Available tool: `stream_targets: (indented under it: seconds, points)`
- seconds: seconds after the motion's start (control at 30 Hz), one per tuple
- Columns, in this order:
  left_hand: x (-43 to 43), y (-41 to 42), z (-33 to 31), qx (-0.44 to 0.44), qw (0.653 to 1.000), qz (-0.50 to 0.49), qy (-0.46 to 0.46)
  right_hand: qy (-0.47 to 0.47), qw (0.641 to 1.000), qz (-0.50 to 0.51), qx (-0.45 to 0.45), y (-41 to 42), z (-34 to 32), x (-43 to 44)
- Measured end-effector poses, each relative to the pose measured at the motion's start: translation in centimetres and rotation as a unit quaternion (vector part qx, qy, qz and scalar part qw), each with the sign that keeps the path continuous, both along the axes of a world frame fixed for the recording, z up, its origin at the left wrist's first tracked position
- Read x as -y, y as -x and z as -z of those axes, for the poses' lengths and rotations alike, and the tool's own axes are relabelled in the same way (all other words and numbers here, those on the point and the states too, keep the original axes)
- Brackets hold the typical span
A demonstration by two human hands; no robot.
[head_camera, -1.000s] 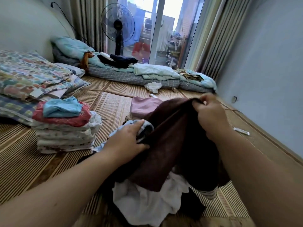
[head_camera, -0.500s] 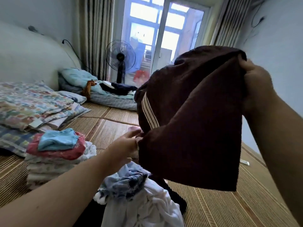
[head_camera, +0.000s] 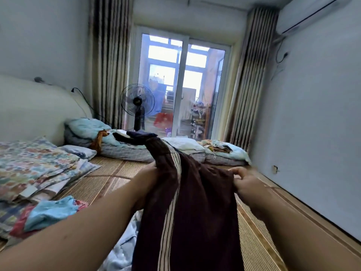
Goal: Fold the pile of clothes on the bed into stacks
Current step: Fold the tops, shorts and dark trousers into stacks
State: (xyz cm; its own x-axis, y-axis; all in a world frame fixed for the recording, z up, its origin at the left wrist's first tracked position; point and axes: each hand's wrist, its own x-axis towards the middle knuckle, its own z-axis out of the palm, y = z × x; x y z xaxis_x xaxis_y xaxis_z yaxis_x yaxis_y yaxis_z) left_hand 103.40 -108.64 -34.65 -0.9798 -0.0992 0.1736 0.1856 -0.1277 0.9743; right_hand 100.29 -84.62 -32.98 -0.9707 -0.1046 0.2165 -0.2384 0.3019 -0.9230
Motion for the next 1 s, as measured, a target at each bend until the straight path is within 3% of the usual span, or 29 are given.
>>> stream_targets:
  seconds: [0.03,0.1,0.17,0.23,0.27,0.33,0.4,0.43,0.53,0.6,0.67,0.73,0.8,0.93,1.0]
  points:
    - [-0.7,-0.3,-0.7,-0.022,0.999,0.021,0.031,-0.019,0.999,0.030,-0.010,0.0,-0.2,-0.1]
    - [-2.2,0.0,-1.9,-0.055,0.980,0.017,0.192,0.018,0.999,0.026,-0.026,-0.7,-0.9,0.3]
    - [-3.4,0.8,-2.6,-0.084,0.924,-0.034,0.372,0.041,0.996,-0.084,-0.006,-2.1,-1.8,1.5]
    - [-5.0,1.1,-3.4,-0.131,0.856,-0.070,0.494,-0.055,0.989,-0.137,-0.012,-3.4,-2.5,2.4]
    - [-5.8,1.0,-4.0,-0.160,0.835,-0.080,0.520,-0.100,0.988,-0.114,-0.032,-3.5,-2.7,2.6]
    - [-6.7,1.3,-5.0,-0.183,0.822,-0.095,0.531,-0.116,0.989,-0.042,-0.080,-3.4,-3.5,2.4]
    - [-6.8,1.6,-5.9,-0.176,0.823,-0.092,0.532,-0.064,0.992,0.004,-0.112,-2.5,-4.7,1.2]
    - [-6.7,1.4,-6.3,-0.170,0.840,-0.054,0.512,-0.030,0.993,0.014,-0.109,-2.1,-5.4,0.5]
    - [-6.0,0.8,-6.4,-0.095,0.935,0.141,0.312,0.058,0.996,0.000,-0.071,-1.2,-7.8,-1.4]
    - [-5.2,0.8,-5.4,-0.030,0.943,0.205,0.259,0.107,0.992,-0.008,-0.059,-1.0,-9.5,-2.3]
    - [-4.9,0.8,-3.9,0.005,0.927,0.215,0.307,0.145,0.987,-0.017,-0.064,-0.9,-11.1,-3.3]
    - [-5.3,0.8,-2.2,-0.022,0.881,0.167,0.443,0.159,0.984,-0.030,-0.074,-1.0,-12.1,-4.1]
    - [-5.4,1.5,-0.9,-0.067,0.803,0.081,0.587,0.156,0.983,-0.048,-0.080,-1.0,-12.5,-4.8]
    - [-2.4,2.3,-1.4,-0.091,0.733,-0.055,0.672,0.106,0.986,-0.078,-0.103,-0.6,-11.8,-7.2]
    - [0.0,2.4,-2.7,-0.142,0.677,-0.161,0.704,0.077,0.985,-0.110,-0.109,-0.5,-11.5,-8.8]
